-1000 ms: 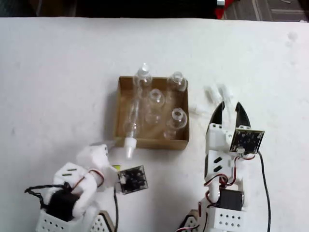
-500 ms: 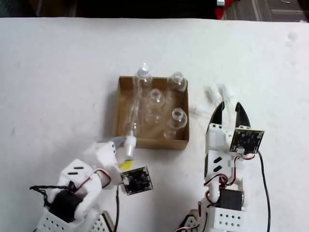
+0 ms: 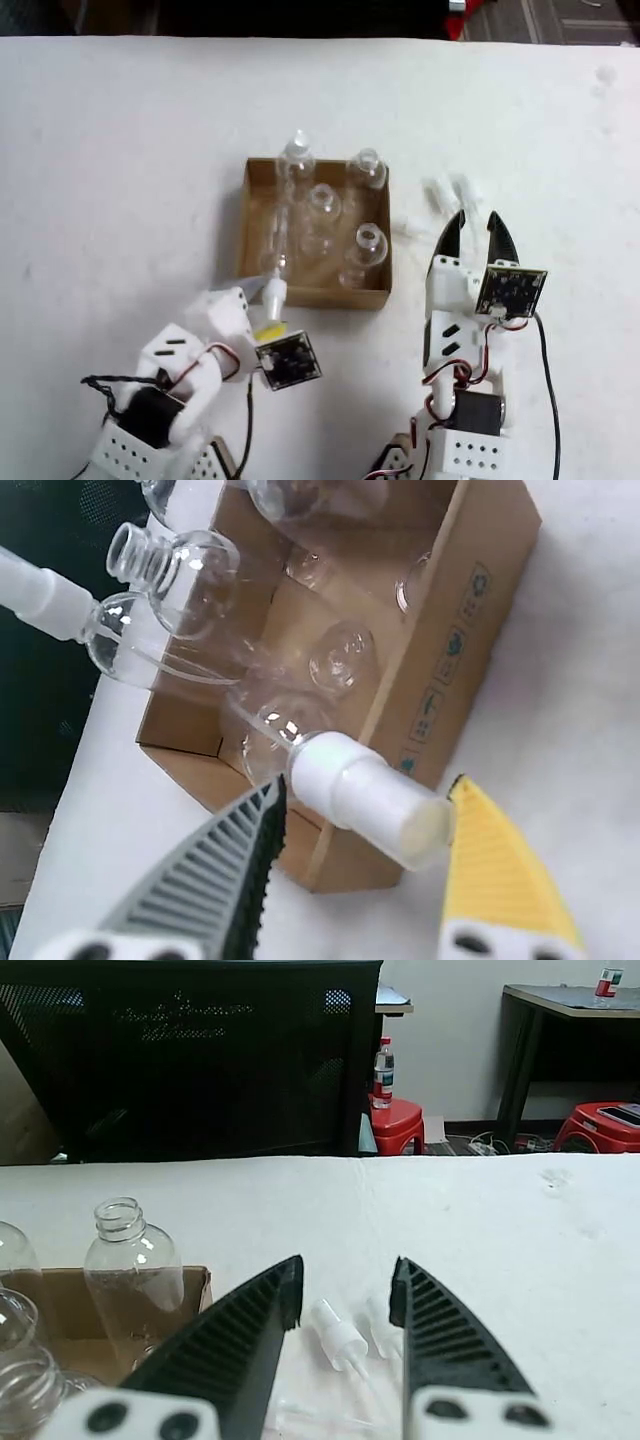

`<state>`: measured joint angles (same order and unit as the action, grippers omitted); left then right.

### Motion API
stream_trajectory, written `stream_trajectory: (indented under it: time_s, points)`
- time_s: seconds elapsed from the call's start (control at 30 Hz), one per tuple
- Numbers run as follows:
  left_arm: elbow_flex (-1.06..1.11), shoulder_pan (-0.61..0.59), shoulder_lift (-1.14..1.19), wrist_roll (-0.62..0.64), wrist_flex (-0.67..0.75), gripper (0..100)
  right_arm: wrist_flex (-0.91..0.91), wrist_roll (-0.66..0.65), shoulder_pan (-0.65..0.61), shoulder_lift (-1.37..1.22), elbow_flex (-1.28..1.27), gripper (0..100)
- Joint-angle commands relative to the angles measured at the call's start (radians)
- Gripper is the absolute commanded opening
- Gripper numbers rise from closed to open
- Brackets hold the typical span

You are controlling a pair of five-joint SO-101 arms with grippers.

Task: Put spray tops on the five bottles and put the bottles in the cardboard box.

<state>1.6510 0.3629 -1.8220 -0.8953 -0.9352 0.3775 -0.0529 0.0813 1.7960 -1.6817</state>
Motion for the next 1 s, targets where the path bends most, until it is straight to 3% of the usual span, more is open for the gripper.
stream_trajectory:
  time_s: [0.0, 0.17, 0.37, 0.63, 0.97]
  points:
    - [-0.057, 0.018, -0.012, 0.038, 0.029, 24, -0.016, -0.011, -0.007, -0.001, -0.009, 13.0]
    - [-0.057, 0.053, -0.012, 0.038, 0.029, 21, -0.016, -0.011, -0.007, -0.001, -0.009, 13.0]
    - [-0.061, 0.059, -0.012, 0.029, 0.029, 2, -0.016, -0.011, -0.007, -0.001, -0.009, 13.0]
    - [-0.149, 0.056, -0.012, 0.038, 0.040, 3, -0.016, -0.011, -0.007, -0.001, -0.009, 13.0]
    - [-0.055, -0.041, -0.007, 0.038, 0.325, 3, -0.016, -0.011, -0.007, -0.001, -0.009, 13.0]
